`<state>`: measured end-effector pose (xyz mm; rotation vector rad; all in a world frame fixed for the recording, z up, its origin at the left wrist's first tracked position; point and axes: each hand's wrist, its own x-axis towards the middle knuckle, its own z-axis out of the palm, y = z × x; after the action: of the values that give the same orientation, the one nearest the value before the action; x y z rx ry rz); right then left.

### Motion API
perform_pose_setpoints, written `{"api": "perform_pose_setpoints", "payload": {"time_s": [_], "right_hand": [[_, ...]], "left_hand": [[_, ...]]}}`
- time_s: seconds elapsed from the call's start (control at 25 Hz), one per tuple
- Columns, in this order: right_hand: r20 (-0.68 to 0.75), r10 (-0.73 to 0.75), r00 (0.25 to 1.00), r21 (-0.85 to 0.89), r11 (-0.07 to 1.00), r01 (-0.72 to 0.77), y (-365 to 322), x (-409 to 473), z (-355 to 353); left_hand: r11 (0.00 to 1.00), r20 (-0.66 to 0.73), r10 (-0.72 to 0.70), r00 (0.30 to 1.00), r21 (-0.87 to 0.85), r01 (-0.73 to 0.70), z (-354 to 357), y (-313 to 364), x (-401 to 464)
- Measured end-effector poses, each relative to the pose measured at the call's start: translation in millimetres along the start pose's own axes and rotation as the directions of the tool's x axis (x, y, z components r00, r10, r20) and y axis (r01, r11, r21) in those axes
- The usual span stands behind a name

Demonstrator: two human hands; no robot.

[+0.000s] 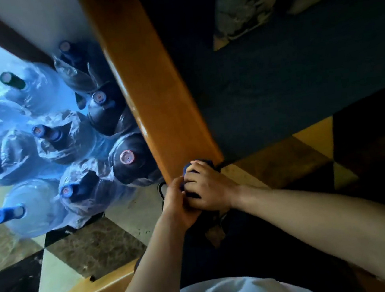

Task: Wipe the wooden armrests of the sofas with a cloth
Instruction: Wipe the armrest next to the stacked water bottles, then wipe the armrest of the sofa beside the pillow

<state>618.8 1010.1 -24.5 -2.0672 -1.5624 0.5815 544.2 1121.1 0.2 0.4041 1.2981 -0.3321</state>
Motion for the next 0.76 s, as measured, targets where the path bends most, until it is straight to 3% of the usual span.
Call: {"api": "perform_pose_setpoints", "payload": {"time_s": [0.12,0.2,0.28,0.32,0.36,0.44,0.52,0.56,0.6,0.64,0.68,0.72,0.76], "right_hand": [[-0.141,0.171,0.975,0.079,0.984,-0.161,12.1,-49.4,-66.8],[-0.256,0.298,0.920,0.197,0.947,-0.252,28.3,-101.5,-118.3],[-0.390,0.413,0.823,0.336,0.896,-0.290,49.1,-159.2,-164.0],[-0.472,0.483,0.738,0.418,0.859,-0.295,57.1,-189.5,-182.3],[-0.558,0.556,0.616,0.506,0.817,-0.277,62.5,-214.8,-197.3],[-0.654,0.708,0.267,0.676,0.705,-0.213,73.0,-260.8,-222.3],[-0.582,0.808,-0.091,0.809,0.566,-0.159,91.0,-301.9,-249.2],[-0.509,0.831,-0.226,0.860,0.480,-0.173,106.0,-326.4,-266.7],[-0.386,0.877,-0.287,0.922,0.352,-0.164,122.3,-349.0,-281.9],[-0.189,0.940,-0.284,0.979,0.159,-0.126,134.9,-364.7,-292.2],[0.057,0.972,-0.229,0.997,-0.069,-0.045,149.5,-384.0,-301.1],[0.266,0.958,-0.102,0.962,-0.259,0.081,160.7,-398.9,-308.8],[0.345,0.938,0.021,0.915,-0.341,0.217,175.6,-410.7,-316.1]], "left_hand": [[0.995,0.173,0.084,0.981,0.033,-0.092,76.6,-23.0,-16.8],[0.980,0.291,0.111,0.950,0.126,-0.154,144.7,-50.8,-24.7],[0.947,0.387,0.077,0.919,0.261,-0.189,215.2,-77.7,-34.0],[0.922,0.424,0.032,0.905,0.336,-0.190,249.1,-91.2,-38.2],[0.899,0.453,-0.016,0.891,0.397,-0.185,279.3,-102.5,-42.6],[0.842,0.492,-0.112,0.863,0.508,-0.180,333.5,-129.2,-52.1],[0.773,0.509,-0.160,0.846,0.597,-0.214,382.5,-155.1,-54.9],[0.739,0.515,-0.177,0.839,0.633,-0.233,411.2,-168.4,-53.1],[0.711,0.520,-0.181,0.835,0.656,-0.254,437.4,-179.3,-52.6],[0.699,0.529,-0.179,0.830,0.662,-0.271,454.6,-185.8,-50.3],[0.692,0.542,-0.202,0.816,0.669,-0.273,475.6,-195.4,-48.2],[0.696,0.552,-0.239,0.799,0.671,-0.255,494.0,-203.1,-46.3],[0.691,0.547,-0.272,0.792,0.684,-0.235,514.6,-209.1,-41.9]]}}
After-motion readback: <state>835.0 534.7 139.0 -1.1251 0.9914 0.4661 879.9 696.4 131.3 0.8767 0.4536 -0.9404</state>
